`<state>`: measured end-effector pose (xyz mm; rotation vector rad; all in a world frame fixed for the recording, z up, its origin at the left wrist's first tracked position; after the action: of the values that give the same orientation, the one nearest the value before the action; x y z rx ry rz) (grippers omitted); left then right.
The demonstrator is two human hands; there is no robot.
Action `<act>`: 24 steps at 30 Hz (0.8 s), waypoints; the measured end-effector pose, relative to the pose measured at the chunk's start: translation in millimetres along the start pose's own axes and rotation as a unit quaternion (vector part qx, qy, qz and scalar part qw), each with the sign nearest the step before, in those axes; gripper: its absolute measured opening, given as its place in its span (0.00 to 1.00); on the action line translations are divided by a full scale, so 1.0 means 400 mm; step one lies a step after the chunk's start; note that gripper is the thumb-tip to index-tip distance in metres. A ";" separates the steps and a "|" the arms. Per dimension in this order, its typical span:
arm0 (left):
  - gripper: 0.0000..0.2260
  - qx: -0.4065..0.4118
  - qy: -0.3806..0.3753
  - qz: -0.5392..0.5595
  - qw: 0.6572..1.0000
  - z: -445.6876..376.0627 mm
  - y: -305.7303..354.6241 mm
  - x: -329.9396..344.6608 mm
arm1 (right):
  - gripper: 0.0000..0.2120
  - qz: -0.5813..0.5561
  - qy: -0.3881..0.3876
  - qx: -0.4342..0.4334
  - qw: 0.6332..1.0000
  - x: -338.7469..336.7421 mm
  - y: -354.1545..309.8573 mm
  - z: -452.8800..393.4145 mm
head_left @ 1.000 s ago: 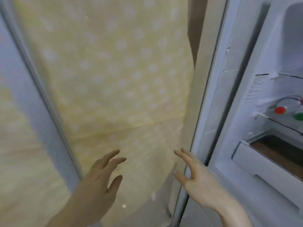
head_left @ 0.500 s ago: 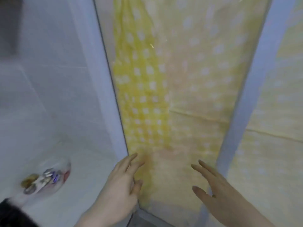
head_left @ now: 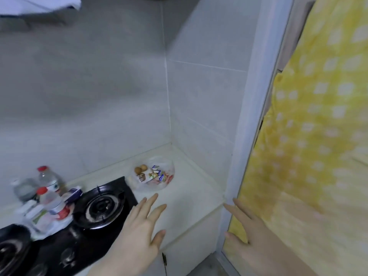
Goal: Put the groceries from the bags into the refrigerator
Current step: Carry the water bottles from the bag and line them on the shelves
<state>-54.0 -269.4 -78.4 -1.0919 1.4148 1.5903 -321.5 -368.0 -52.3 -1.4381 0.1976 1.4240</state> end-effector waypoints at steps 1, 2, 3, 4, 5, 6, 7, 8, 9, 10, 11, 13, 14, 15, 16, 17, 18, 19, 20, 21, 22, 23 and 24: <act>0.28 -0.017 0.009 0.000 1.000 0.014 -0.019 -0.007 | 0.29 0.007 -0.009 -0.014 1.000 0.004 -0.014 -0.030; 0.28 -0.035 0.017 0.000 0.999 0.028 -0.035 -0.015 | 0.29 0.013 -0.018 -0.027 0.999 0.008 -0.030 -0.060; 0.28 -0.056 0.024 0.001 0.998 0.045 -0.049 -0.023 | 0.30 0.022 -0.029 -0.044 0.998 0.013 -0.049 -0.090; 0.28 -0.080 0.033 0.001 0.996 0.062 -0.064 -0.037 | 0.30 0.032 -0.039 -0.065 0.997 0.017 -0.072 -0.124; 0.28 -0.097 0.040 0.001 0.994 0.075 -0.075 -0.046 | 0.30 0.037 -0.047 -0.079 0.995 0.021 -0.089 -0.148; 0.28 -0.118 0.051 0.001 0.992 0.093 -0.093 -0.058 | 0.30 0.040 -0.059 -0.099 0.993 0.026 -0.115 -0.178; 0.28 -0.145 0.064 0.000 0.987 0.115 -0.117 -0.072 | 0.30 0.040 -0.073 -0.126 0.988 0.033 -0.148 -0.214; 0.28 -0.168 0.075 0.000 0.983 0.138 -0.139 -0.082 | 0.30 0.042 -0.085 -0.148 0.984 0.041 -0.176 -0.246; 0.28 -0.192 0.083 -0.003 0.978 0.165 -0.164 -0.090 | 0.30 0.043 -0.099 -0.168 0.980 0.051 -0.207 -0.276; 0.28 -0.220 0.089 -0.005 0.971 0.197 -0.187 -0.098 | 0.30 0.043 -0.115 -0.188 0.974 0.065 -0.243 -0.301; 0.27 -0.247 0.095 -0.005 0.964 0.231 -0.208 -0.102 | 0.30 0.042 -0.132 -0.207 0.969 0.081 -0.280 -0.319; 0.27 -0.295 0.107 0.002 0.950 0.306 -0.244 -0.104 | 0.29 0.036 -0.165 -0.243 0.955 0.120 -0.351 -0.344; 0.26 -0.318 0.113 0.007 0.941 0.344 -0.258 -0.103 | 0.29 0.035 -0.183 -0.261 0.947 0.141 -0.385 -0.353; 0.26 -0.342 0.120 0.012 0.932 0.385 -0.273 -0.098 | 0.29 0.037 -0.200 -0.277 0.939 0.161 -0.417 -0.361; 0.27 -0.367 0.124 0.017 0.922 0.424 -0.289 -0.095 | 0.30 0.040 -0.215 -0.292 0.931 0.180 -0.448 -0.367; 0.27 -0.390 0.127 0.022 0.912 0.461 -0.303 -0.091 | 0.30 0.044 -0.227 -0.306 0.923 0.198 -0.478 -0.373; 0.27 -0.412 0.132 0.025 0.901 0.497 -0.318 -0.090 | 0.30 0.049 -0.236 -0.319 0.917 0.215 -0.507 -0.380; 0.27 -0.431 0.140 0.028 0.891 0.530 -0.333 -0.088 | 0.30 0.054 -0.244 -0.330 0.910 0.231 -0.536 -0.385; 0.27 -0.446 0.148 0.031 0.882 0.559 -0.344 -0.089 | 0.30 0.061 -0.251 -0.338 0.905 0.248 -0.562 -0.392; 0.27 -0.459 0.157 0.033 0.874 0.583 -0.357 -0.090 | 0.30 0.067 -0.256 -0.347 0.900 0.263 -0.587 -0.398; 0.27 -0.468 0.164 0.031 0.868 0.604 -0.370 -0.092 | 0.30 0.072 -0.262 -0.354 0.895 0.280 -0.610 -0.405; 0.27 -0.476 0.165 0.032 0.863 0.621 -0.384 -0.094 | 0.30 0.076 -0.267 -0.360 0.891 0.298 -0.633 -0.411; 0.27 -0.483 0.164 0.035 0.859 0.633 -0.400 -0.096 | 0.30 0.082 -0.272 -0.364 0.887 0.317 -0.655 -0.418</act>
<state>76.5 2.6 -93.5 -1.9647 0.7838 2.3307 9.0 -310.1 -58.2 -1.5388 -0.6558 2.1143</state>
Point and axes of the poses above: each hand's wrist, its own z-axis away from the middle knuckle, its own x-axis out of the palm, y = z × x, the point moved 5 cm from there along -z, towards the middle knuckle, and after that the axes turned 9 degrees about -y, right-handed, at the moved point
